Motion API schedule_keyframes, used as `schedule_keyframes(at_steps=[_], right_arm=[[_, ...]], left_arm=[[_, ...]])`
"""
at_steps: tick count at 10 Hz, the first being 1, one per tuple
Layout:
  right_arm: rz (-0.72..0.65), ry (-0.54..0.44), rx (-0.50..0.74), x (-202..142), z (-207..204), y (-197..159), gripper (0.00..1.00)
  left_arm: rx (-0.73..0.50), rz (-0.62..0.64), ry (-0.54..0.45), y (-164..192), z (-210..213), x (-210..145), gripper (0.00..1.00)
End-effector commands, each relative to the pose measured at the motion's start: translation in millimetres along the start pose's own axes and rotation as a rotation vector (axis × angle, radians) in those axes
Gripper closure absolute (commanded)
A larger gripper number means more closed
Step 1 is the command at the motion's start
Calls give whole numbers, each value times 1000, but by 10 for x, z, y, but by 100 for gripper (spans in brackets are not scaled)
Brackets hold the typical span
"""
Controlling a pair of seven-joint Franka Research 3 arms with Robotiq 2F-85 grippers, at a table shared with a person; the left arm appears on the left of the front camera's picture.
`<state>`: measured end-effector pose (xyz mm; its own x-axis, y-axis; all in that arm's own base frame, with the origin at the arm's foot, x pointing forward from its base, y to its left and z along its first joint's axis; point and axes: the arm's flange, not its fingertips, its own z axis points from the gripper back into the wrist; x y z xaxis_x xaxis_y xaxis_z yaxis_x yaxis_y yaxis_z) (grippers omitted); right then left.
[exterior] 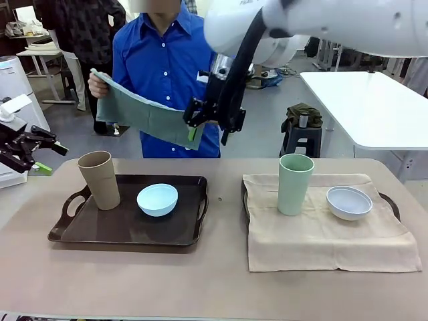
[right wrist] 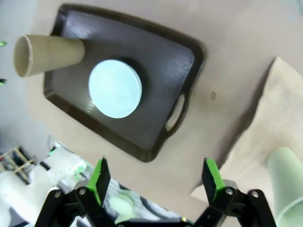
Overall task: Set up a tray with a mat and arrange the tableware.
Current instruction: Pick up the Picnic Bowl and Reusable plastic cup from the Handle tray in front of the human's position and hold them in the air.
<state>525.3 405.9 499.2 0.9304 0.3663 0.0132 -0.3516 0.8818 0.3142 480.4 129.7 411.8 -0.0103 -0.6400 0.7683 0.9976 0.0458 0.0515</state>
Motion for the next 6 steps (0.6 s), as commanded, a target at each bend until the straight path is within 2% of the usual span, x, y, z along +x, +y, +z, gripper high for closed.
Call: schedule_keyframes(at_steps=[1, 2, 3, 4, 5, 6], right_arm=[[-13, 47, -42, 198, -55, 200, 0], [-19, 73, -55, 247, -144, 216, 0], [5, 86, -25, 251, -174, 212, 0], [68, 69, 10, 123, -12, 162, 0], [11, 71, -12, 133, -248, 182, 0], [11, 71, -12, 133, -248, 182, 0]], left_arm=[[11, 22, 16, 233, 67, -48, 0], [-37, 9, 7, 356, 5, -103, 0], [-123, 6, 55, 410, -63, -129, 0], [-10, 5, 15, 199, -27, -79, 0], [-10, 5, 15, 199, -27, -79, 0], [-10, 5, 15, 199, -27, -79, 0]])
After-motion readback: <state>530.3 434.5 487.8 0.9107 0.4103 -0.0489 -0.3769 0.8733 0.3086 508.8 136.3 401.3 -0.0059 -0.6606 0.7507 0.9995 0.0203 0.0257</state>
